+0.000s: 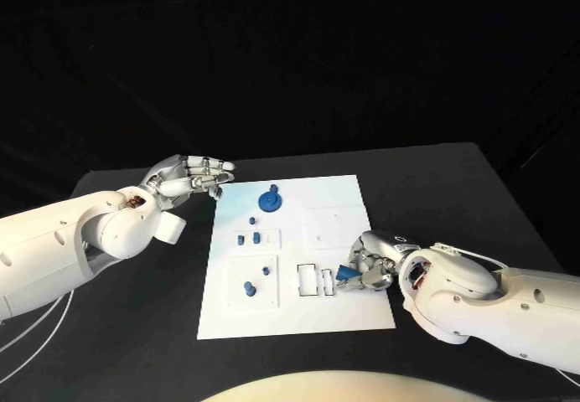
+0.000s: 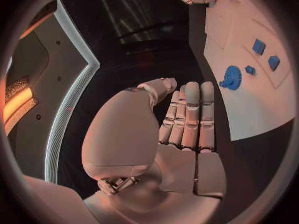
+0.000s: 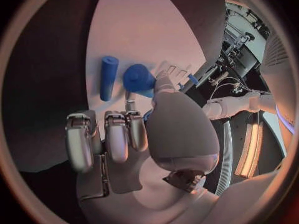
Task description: Assemble the parts on the task board
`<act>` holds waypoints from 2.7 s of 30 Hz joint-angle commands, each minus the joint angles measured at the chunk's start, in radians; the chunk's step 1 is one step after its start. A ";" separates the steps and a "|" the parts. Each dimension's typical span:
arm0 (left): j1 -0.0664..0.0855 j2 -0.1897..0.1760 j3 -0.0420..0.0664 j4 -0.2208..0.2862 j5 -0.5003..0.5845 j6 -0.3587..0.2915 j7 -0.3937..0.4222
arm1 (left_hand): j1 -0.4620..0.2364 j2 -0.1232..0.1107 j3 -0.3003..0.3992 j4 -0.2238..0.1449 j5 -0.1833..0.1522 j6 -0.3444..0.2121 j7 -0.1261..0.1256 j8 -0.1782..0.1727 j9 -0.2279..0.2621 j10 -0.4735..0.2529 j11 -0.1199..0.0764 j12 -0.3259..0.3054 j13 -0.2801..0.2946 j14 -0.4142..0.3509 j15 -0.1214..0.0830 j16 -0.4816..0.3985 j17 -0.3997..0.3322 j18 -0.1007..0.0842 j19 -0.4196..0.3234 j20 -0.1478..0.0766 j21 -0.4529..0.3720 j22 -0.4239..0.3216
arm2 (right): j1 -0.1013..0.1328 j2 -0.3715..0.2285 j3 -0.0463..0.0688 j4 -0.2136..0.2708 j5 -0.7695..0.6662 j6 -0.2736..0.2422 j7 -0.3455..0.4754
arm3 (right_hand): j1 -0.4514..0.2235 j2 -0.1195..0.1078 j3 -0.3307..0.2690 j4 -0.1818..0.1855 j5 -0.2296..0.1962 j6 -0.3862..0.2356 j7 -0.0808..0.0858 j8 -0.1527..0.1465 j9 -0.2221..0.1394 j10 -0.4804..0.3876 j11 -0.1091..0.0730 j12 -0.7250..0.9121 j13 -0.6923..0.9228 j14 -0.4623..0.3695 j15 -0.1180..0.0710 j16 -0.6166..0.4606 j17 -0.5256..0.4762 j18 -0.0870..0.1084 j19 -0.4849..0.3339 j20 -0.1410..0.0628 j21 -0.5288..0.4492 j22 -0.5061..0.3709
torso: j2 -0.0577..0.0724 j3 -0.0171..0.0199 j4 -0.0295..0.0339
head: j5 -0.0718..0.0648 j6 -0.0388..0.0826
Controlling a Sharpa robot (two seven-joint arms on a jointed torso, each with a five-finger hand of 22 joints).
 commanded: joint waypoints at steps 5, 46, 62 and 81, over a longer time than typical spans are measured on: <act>0.000 0.000 0.000 0.002 0.000 0.031 -0.009 | -0.006 0.002 0.001 -0.005 0.005 -0.003 0.000 -0.001 -0.001 -0.005 -0.001 0.003 -0.001 0.005 0.001 -0.007 -0.001 0.015 -0.007 0.002 0.000 -0.001 | -0.010 -0.010 -0.011 0.014 0.059 -0.030 -0.019 | 0.111 0.057 0.095 -0.002 0.001 0.022 -0.023 0.011 -0.293 0.063 -0.019 -0.012 0.201 0.105 -0.016 0.008 0.260 -0.007 0.103 -0.013 0.004 0.263 | 0.000 -0.0009 0.0009 | 0.004 0.003; 0.000 0.005 0.000 0.001 -0.001 0.048 -0.023 | -0.009 0.004 0.002 -0.004 0.006 -0.004 0.001 -0.002 -0.002 -0.008 0.000 0.002 -0.003 0.004 0.002 -0.007 -0.002 0.015 -0.007 0.002 -0.001 -0.001 | 0.036 0.134 -0.010 -0.009 0.193 -0.028 -0.020 | -0.197 0.069 0.111 0.006 -0.003 0.058 -0.037 0.061 -0.281 0.069 -0.032 -0.020 0.205 0.106 -0.026 0.009 0.263 -0.007 0.103 -0.023 0.004 0.263 | 0.000 -0.0005 -0.0003 | 0.025 -0.002; 0.000 0.003 0.000 0.001 -0.001 0.052 -0.027 | -0.015 0.010 0.005 -0.002 0.006 0.002 -0.001 0.003 -0.001 -0.011 -0.001 0.003 -0.004 0.003 0.002 -0.007 -0.004 0.015 -0.007 0.003 -0.004 -0.003 | 0.030 0.153 -0.010 -0.022 0.145 0.002 -0.031 | -0.313 0.087 -0.034 0.009 -0.003 0.043 -0.036 0.085 -0.270 0.064 -0.031 -0.037 0.200 0.106 -0.026 0.009 0.263 -0.007 0.103 -0.023 0.004 0.263 | 0.000 -0.0010 0.0000 | 0.029 -0.002; 0.000 -0.001 0.000 0.002 -0.001 0.051 -0.030 | -0.015 0.009 0.005 -0.002 0.006 -0.002 0.000 0.001 -0.002 -0.012 0.000 0.003 -0.004 0.003 0.002 -0.007 -0.004 0.015 -0.007 0.003 -0.004 -0.003 | 0.028 0.123 -0.009 0.014 0.118 -0.028 0.012 | -0.340 0.101 -0.087 0.007 -0.001 0.038 -0.036 0.095 -0.268 0.064 -0.031 -0.040 0.202 0.106 -0.026 0.009 0.263 -0.007 0.103 -0.022 0.004 0.263 | 0.000 -0.0007 -0.0005 | 0.033 0.002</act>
